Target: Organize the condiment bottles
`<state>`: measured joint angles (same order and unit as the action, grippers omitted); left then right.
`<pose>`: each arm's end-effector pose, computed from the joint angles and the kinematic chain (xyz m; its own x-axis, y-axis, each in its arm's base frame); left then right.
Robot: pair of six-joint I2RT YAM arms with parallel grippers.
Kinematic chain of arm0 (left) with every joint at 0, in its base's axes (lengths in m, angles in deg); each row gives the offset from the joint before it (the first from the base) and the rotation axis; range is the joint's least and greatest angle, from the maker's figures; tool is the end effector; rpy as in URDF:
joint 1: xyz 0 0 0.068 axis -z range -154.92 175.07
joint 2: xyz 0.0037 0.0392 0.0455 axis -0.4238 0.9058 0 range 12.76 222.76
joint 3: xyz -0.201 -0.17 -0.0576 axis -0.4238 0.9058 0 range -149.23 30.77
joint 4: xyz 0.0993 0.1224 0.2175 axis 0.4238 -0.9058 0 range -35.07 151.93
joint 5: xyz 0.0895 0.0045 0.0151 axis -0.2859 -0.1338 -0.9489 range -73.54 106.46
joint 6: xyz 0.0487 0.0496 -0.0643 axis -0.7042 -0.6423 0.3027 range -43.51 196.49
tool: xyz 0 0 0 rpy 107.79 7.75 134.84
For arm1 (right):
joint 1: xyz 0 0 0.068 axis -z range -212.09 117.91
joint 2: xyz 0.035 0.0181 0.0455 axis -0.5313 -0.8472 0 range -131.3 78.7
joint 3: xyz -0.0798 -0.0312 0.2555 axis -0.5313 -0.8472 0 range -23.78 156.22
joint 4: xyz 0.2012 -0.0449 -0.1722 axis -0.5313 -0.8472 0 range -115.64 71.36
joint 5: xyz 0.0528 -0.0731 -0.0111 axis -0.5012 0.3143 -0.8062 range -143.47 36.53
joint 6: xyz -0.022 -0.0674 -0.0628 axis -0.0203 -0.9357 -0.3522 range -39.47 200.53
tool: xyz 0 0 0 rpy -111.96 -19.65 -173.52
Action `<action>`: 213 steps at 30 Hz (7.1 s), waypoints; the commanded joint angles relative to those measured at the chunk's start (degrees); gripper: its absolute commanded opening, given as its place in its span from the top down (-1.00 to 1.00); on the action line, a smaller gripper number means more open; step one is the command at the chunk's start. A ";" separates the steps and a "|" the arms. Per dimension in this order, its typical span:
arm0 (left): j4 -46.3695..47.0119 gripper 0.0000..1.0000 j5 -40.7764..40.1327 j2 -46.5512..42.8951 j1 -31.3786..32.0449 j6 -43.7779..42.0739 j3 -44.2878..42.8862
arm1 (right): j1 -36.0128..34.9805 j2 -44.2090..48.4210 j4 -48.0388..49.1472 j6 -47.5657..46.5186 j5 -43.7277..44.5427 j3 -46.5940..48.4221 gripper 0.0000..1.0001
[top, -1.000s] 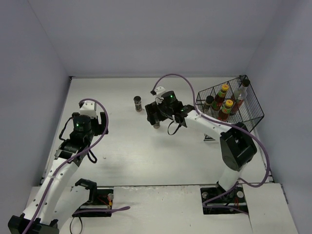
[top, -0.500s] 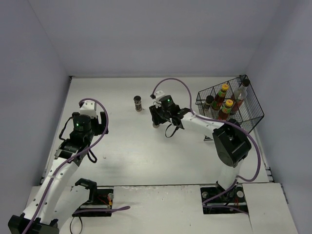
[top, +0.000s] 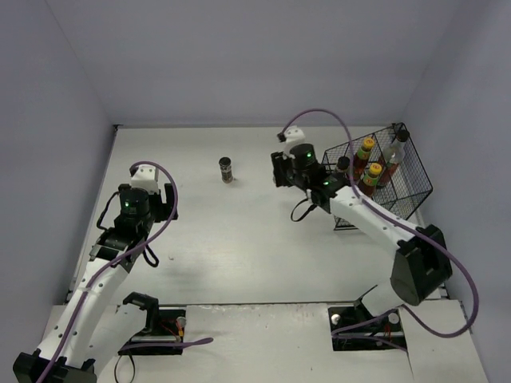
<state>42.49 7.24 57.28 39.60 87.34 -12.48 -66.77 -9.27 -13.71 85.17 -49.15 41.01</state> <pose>0.2322 -0.0459 0.2946 -0.3554 -0.1000 -0.9294 0.0363 0.9920 -0.1206 0.3474 0.2326 0.2798 -0.2977 -0.1079 -0.9485 -0.4861 0.8723 0.0533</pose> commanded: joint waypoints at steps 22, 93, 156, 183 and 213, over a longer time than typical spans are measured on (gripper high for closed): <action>3.09 -0.54 0.51 0.31 0.24 -0.22 -1.05 | 23.86 16.07 -9.50 9.77 6.06 -6.87 1.00; 3.18 -0.54 0.07 0.05 0.33 -0.22 -0.70 | 3.04 -9.14 3.59 -0.34 -19.87 18.16 -1.00; 3.18 -0.54 1.12 0.22 0.33 0.05 -0.97 | 10.31 19.47 -0.44 4.76 5.17 -5.72 1.00; 3.18 -0.54 1.30 0.84 0.51 0.14 -0.97 | 21.32 25.92 -2.03 15.75 14.67 -22.25 0.98; 2.83 -0.54 1.21 0.40 0.59 0.48 -1.05 | 20.97 31.44 -2.81 11.45 4.66 -17.61 -0.57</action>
<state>42.49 8.71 58.08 39.75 87.38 -12.48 -45.63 18.36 -18.26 98.98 -40.95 17.95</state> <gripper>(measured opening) 0.771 0.776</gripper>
